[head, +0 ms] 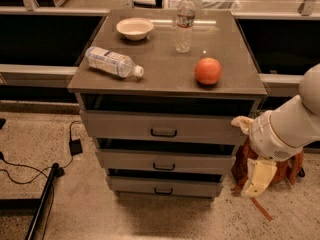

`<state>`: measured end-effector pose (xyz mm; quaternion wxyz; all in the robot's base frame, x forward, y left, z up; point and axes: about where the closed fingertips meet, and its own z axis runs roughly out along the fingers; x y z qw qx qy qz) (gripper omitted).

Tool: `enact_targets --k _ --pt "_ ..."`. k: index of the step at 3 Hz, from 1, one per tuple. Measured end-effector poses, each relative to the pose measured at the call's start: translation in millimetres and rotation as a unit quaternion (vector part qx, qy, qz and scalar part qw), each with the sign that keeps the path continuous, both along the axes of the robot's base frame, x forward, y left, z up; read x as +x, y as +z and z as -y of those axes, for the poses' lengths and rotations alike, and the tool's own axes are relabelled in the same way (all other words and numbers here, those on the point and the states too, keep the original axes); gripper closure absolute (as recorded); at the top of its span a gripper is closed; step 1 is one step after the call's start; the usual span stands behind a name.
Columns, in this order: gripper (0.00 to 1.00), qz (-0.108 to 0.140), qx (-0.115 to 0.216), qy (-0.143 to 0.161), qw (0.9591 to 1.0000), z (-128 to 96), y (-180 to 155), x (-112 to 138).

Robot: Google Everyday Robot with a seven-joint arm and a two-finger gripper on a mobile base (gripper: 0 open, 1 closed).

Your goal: Open bottom drawer

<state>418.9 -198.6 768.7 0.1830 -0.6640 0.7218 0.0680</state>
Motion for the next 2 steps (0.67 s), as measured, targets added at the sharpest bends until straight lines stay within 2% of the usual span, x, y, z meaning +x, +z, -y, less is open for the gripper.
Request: enact_targets --k 1,2 --pt "0.00 -0.020 -0.021 -0.023 0.9993 1.0 -32.2 14.8" --pt "0.00 -0.066 0.007 -0.049 0.9966 -11.5 -108.1 5.4"
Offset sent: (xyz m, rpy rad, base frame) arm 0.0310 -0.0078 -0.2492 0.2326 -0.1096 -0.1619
